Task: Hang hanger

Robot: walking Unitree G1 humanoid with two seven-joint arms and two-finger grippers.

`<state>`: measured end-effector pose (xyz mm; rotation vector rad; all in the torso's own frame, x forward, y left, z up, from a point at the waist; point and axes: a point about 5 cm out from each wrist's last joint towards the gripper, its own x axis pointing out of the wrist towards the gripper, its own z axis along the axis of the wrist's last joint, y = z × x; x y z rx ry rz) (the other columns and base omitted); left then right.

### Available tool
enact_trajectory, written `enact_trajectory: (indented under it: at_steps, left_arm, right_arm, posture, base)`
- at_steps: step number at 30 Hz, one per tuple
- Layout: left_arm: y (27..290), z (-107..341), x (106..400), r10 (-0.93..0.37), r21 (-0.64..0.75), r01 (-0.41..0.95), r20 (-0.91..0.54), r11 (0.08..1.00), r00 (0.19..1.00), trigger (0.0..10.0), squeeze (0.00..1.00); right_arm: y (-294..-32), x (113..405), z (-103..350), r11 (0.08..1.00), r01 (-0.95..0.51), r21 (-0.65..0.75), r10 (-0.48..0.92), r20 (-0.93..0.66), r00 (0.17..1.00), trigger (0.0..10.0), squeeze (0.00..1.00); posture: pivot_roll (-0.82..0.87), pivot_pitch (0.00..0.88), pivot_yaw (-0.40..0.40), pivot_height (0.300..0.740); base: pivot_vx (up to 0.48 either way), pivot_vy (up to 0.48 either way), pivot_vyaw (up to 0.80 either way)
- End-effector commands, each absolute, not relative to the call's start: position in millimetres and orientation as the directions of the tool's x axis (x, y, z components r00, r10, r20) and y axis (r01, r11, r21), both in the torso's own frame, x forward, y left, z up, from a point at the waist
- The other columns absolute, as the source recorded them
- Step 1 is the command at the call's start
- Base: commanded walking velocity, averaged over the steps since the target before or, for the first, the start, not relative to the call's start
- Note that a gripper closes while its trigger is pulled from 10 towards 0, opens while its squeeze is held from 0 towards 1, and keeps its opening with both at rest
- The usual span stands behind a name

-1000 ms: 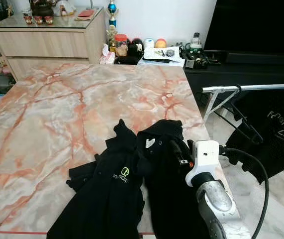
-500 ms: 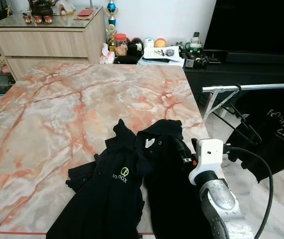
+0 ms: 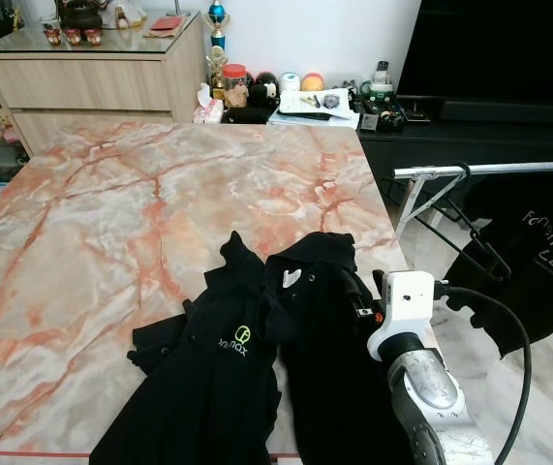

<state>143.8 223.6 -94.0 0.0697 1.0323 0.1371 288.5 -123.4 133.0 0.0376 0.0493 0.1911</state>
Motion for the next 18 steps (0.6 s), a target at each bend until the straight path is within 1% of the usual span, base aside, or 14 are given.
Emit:
enact_trajectory:
  at_steps: [1,18]
  left_arm:
    - [221.3,-97.4,136.0,0.134,0.112,-0.074,-0.865,0.991,0.484,10.0,0.00]
    - [221.3,-97.5,135.8,0.133,0.110,-0.075,-0.865,0.991,0.484,10.0,0.00]
  right_arm:
    - [-125.0,289.3,131.7,0.982,-0.181,0.045,0.183,-0.047,0.982,10.0,0.00]
    - [-126.3,288.9,125.7,0.983,-0.176,0.042,0.179,-0.063,0.982,10.0,0.00]
  posture:
    - [0.04,0.084,-0.011,0.740]
    - [0.05,0.084,-0.011,0.740]
  base:
    - [-0.259,0.000,0.00]
    - [-0.271,0.000,0.00]
